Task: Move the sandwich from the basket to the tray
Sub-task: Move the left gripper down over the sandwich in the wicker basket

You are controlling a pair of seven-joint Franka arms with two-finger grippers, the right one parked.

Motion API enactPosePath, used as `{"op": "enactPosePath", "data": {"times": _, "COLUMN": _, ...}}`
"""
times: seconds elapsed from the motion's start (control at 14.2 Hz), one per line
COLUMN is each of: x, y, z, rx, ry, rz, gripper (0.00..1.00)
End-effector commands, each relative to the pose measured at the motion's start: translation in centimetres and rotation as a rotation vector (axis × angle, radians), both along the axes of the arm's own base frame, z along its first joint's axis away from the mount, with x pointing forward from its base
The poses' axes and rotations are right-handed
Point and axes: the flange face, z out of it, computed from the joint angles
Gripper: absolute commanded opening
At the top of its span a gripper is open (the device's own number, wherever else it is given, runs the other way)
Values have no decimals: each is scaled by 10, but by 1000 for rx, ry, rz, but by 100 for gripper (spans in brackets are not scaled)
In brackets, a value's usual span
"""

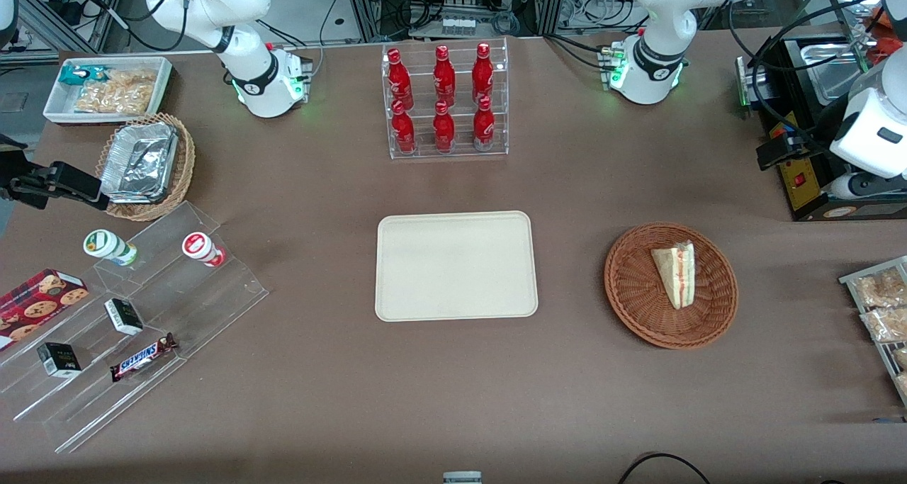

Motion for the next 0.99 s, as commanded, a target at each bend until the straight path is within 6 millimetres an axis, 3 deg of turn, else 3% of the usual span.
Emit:
{"op": "enactPosePath", "data": {"times": 0.0, "x": 1, "y": 0, "z": -34, "rx": 3, "ry": 41, "rz": -11, "gripper": 100}}
{"op": "enactPosePath", "data": {"times": 0.35, "x": 1, "y": 7, "z": -134, "rx": 4, "ry": 81, "rz": -13, "gripper": 100}}
{"op": "enactPosePath", "data": {"times": 0.7, "x": -6, "y": 23, "z": -241, "rx": -16, "ry": -3, "rz": 17, "gripper": 100}}
{"op": "enactPosePath", "data": {"times": 0.92, "x": -4, "y": 25, "z": -292, "rx": -21, "ry": -41, "rz": 103, "gripper": 100}}
